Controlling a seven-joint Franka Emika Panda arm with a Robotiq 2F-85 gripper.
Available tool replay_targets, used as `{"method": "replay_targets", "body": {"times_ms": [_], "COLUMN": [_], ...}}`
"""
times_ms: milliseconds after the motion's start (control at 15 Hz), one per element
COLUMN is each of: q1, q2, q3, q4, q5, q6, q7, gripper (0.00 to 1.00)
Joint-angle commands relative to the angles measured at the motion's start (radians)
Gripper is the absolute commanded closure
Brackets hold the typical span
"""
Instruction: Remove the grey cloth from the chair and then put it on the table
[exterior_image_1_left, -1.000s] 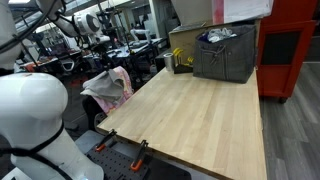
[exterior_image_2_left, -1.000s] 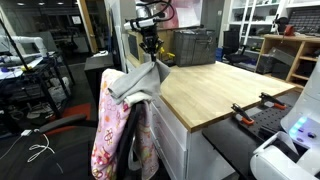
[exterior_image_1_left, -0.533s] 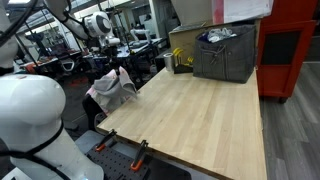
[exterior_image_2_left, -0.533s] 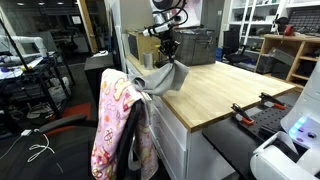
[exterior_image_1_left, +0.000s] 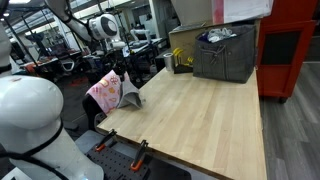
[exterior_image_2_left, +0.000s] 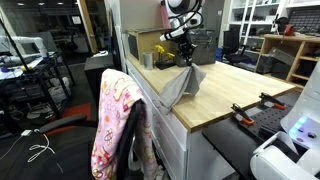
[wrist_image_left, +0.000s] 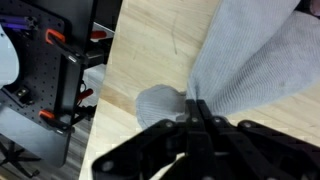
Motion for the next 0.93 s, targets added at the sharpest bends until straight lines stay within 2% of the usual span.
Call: {"method": "replay_targets", "body": {"times_ms": [0,467,867], "q1": [-0.023,-0.066,-0.123], "q2": [-0.121,-0.255,-0.322], "q3": [0.014,0.025,0.023], "q4": [-0.15,-0.309,-0.345], "q5": [0.011,-0.001,0.01], "q6": [0.026,0.031,0.084], "q7": [0.096,0.264,0.35], "gripper": [0.99,0.99,0.99]}}
